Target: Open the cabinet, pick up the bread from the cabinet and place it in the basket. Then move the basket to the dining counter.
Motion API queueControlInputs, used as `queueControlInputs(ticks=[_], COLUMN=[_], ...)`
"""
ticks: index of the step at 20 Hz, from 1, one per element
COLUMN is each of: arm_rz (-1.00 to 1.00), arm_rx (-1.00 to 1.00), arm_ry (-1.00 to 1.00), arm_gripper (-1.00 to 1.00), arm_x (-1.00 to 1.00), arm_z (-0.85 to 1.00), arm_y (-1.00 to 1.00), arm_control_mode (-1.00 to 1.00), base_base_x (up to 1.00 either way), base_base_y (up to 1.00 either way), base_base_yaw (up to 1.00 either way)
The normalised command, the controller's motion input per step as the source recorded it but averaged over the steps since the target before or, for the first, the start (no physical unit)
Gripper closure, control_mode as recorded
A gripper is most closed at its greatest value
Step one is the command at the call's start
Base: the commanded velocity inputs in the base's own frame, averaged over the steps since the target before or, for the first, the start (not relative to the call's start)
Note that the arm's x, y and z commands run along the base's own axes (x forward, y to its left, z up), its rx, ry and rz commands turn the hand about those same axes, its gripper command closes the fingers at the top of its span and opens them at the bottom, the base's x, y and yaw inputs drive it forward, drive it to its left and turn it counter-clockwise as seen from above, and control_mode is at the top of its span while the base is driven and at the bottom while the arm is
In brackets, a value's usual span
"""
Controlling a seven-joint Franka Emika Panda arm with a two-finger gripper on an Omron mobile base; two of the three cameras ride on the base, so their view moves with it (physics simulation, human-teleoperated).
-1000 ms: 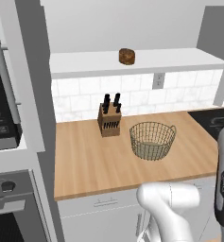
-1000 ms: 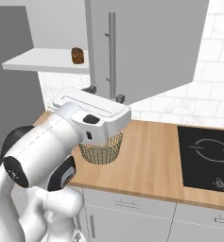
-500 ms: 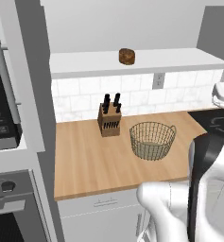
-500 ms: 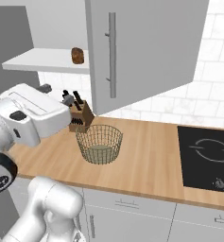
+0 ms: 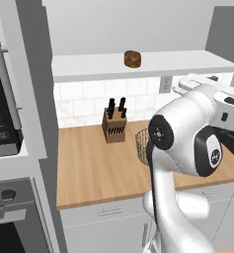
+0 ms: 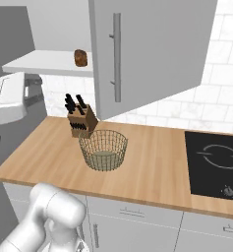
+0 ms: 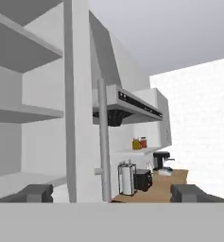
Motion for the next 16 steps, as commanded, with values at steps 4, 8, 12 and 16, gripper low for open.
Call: queueControlInputs(ticks=[4,8,12,16], arm_rz=[-0.44,-0.21,-0.08,-0.06], arm_rx=[0.07,0.04,0.01,0.00], arm_ry=[0.00,-0.01,0.00,-0.03], arm_gripper=[-1.00,-1.00,-1.00,-1.00], arm_x=[0.48,0.36,0.25,0.22], arm_z=[-0.01,-0.13,-0.13,-0.20], arm_y=[-0.06,-0.41,-0.42,-0.06], arm_control_mode=[-1.00,-1.00,-1.00,-1.00], base_base_x=[0.00,0.00,0.00,0.00], base_base_y=[0.00,0.00,0.00,0.00], base_base_yaw=[0.00,0.00,0.00,0.00])
